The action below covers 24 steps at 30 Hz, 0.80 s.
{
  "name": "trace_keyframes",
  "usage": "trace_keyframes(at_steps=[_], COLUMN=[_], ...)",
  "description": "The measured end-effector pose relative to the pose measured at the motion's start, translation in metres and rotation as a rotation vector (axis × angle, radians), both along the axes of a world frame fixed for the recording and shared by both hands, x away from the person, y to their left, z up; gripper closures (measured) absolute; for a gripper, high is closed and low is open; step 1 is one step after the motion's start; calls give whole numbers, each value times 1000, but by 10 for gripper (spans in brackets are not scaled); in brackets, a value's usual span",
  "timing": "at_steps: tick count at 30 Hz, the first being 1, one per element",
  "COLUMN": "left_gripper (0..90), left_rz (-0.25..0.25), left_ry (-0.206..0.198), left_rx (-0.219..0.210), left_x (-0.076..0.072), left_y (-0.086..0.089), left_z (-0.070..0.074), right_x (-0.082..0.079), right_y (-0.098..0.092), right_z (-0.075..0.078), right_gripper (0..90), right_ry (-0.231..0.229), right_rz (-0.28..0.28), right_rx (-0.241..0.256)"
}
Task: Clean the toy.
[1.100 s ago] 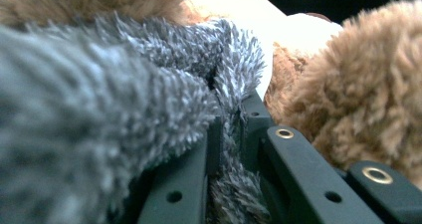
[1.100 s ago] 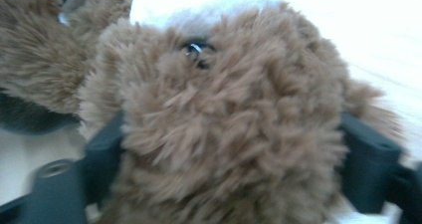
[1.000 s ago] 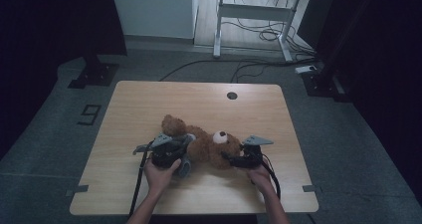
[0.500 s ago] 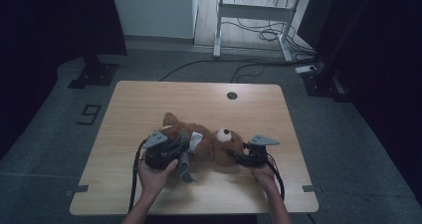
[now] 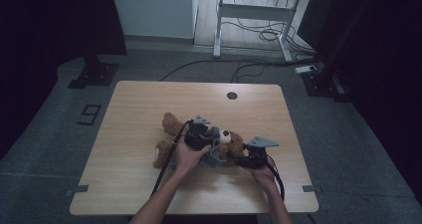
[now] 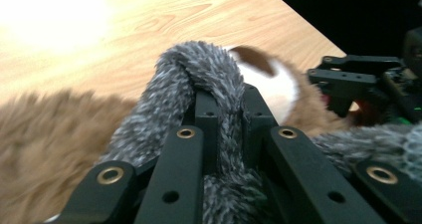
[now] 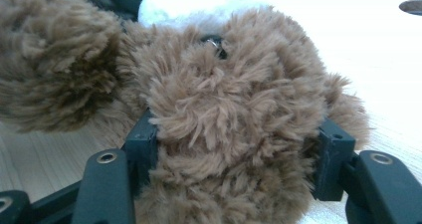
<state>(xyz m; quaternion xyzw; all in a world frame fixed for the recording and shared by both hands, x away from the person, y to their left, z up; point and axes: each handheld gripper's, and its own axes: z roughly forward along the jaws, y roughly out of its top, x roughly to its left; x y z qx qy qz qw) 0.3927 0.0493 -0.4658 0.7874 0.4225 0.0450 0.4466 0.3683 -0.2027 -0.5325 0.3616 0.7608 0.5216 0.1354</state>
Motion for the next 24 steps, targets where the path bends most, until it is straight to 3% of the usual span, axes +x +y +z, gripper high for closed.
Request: trace_keyframes(at_steps=[7, 11, 15, 17, 20, 24], left_gripper=[825, 825, 824, 824, 824, 824], left_rz=[103, 170, 233, 251, 257, 186], left_ry=[-70, -96, -83, -57, -63, -123], left_rx=[-28, 5, 49, 34, -5, -42], left_x=[-13, -19, -22, -22, -24, -27], left_y=[57, 85, 112, 124, 127, 100], left_z=[7, 8, 3, -2, 2, 27], right_x=[0, 0, 0, 0, 1, 2], right_y=[0, 0, -1, -1, -1, -2], right_z=[-1, -1, -2, -2, -2, -3], right_gripper=[378, 378, 378, 378, 378, 378], right_ry=[-1, 0, -1, 2, 4, 15], right_rz=[12, 9, 7, 9, 7, 1], right_rx=[10, 13, 20, 22, 23, 37])
